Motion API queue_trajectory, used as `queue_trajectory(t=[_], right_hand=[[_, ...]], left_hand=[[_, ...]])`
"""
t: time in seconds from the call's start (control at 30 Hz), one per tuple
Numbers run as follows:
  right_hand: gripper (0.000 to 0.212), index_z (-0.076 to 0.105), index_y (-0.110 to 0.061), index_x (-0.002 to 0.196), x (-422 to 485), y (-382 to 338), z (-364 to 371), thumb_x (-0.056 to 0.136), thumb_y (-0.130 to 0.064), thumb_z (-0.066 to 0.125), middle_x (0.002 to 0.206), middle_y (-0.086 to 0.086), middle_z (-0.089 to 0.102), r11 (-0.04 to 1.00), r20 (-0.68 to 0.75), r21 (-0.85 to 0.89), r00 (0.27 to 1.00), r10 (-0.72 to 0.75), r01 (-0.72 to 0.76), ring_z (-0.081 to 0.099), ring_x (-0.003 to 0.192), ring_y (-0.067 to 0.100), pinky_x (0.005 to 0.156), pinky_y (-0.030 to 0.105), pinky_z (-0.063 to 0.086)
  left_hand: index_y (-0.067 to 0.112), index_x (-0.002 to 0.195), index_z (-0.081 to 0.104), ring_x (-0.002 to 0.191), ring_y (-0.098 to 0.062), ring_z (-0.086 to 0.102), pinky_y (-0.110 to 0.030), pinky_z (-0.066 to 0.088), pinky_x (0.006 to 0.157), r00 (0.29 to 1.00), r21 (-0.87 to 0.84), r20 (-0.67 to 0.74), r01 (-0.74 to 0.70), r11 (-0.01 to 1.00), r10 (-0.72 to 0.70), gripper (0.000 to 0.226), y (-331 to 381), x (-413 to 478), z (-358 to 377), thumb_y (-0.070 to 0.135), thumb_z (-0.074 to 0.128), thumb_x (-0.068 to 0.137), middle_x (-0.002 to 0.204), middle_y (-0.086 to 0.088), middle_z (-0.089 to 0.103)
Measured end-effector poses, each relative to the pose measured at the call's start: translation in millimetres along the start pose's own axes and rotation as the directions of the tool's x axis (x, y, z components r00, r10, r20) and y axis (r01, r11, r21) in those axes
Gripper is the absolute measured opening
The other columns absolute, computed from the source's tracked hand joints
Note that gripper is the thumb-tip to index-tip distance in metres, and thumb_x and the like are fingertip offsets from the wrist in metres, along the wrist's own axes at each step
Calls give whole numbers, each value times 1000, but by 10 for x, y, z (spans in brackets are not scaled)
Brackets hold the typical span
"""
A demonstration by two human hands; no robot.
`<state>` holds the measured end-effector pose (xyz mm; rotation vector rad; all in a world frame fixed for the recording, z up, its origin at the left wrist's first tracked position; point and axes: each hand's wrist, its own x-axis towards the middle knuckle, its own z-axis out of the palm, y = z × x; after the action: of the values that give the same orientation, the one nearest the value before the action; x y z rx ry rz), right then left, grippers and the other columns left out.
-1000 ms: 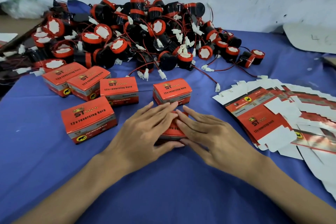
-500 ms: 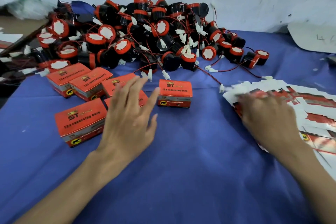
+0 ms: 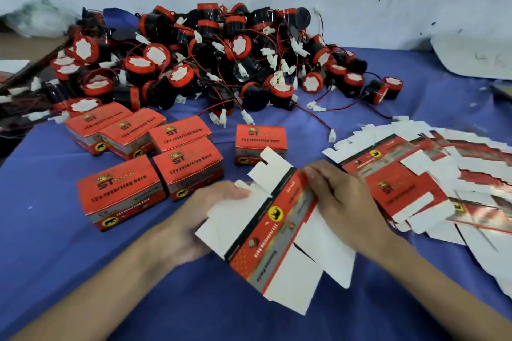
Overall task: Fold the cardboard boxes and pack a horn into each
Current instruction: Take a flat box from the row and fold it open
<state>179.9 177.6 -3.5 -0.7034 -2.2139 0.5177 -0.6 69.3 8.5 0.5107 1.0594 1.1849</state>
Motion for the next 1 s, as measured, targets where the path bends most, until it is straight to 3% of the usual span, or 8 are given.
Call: queue_trajectory(t=[0.17, 0.27, 0.4, 0.5, 0.57, 0.67, 0.87, 1.0], right_hand=[[20, 51, -20, 97, -31, -27, 94, 96, -6, 36, 63, -8, 52, 984, -177, 178, 983, 55, -23, 53, 59, 7, 56, 13, 40], [25, 48, -31, 97, -69, -14, 121, 97, -10, 35, 62, -11, 46, 986, -176, 167, 984, 31, -1, 49, 57, 10, 56, 18, 40], [46, 57, -16, 106, -53, 15, 134, 82, 13, 29, 82, 4, 48, 947, -131, 321, 990, 44, 0, 56, 68, 11, 66, 17, 50], [28, 61, -11, 107, -43, -39, 126, 95, -1, 38, 97, 3, 51, 913, -74, 407, 995, 62, -27, 66, 81, 18, 66, 34, 57], [19, 61, -15, 105, -21, -98, 67, 95, -10, 46, 102, 5, 55, 940, -81, 332, 995, -54, 78, 65, 92, 10, 70, 31, 55], [25, 64, -16, 111, -25, -196, -63, 94, -28, 51, 115, 10, 58, 947, 84, 74, 944, -319, 314, 59, 104, 9, 84, 31, 50], [70, 41, -27, 104, -74, -468, -142, 58, -70, 73, 113, -22, 46, 991, 482, -16, 869, -110, 134, 49, 97, 3, 82, 20, 39], [68, 45, -13, 87, -3, -465, -222, 51, -55, 85, 116, -13, 44, 990, 392, 81, 910, -137, 114, 51, 99, 7, 80, 19, 41]], left_hand=[[-3, 80, 59, 64, -25, 59, -23, 50, 52, 967, -78, 166, 208, 975, -193, 18, 70, 13, -49, 6, 58, 64, 74, -18, 57], [-6, 74, 68, 70, -14, 66, -21, 50, 63, 990, 306, 127, 14, 952, -56, 29, -26, -18, -50, -2, 43, 88, 72, -18, 67], [19, 107, 62, 91, -16, 70, -46, 51, 87, 963, 469, 266, -81, 880, -53, 39, -40, -54, 79, 14, 68, 69, 98, 1, 74], [38, 142, 29, 86, -2, 67, -17, 51, 73, 917, 551, 399, -230, 802, -11, 68, -152, -45, 70, 16, 61, 85, 96, 15, 71], [54, 138, 24, 59, 2, 52, -10, 40, 57, 906, 554, 417, -322, 768, 79, 73, -180, -30, 119, 12, 58, 89, 70, 19, 60], [47, 115, 59, 68, 3, 55, -10, 42, 59, 894, 519, 368, -426, 741, 256, 51, -113, -43, 168, 1, 56, 91, 79, 15, 63], [7, 100, 66, 81, -17, 68, -29, 54, 67, 910, 699, 309, -415, 582, 278, 16, -116, -23, 112, 0, 67, 86, 92, -4, 71], [16, 107, 67, 84, -9, 71, -18, 53, 64, 934, 599, 221, -357, 717, 280, 22, -77, -4, 132, 6, 67, 87, 97, 7, 74]])
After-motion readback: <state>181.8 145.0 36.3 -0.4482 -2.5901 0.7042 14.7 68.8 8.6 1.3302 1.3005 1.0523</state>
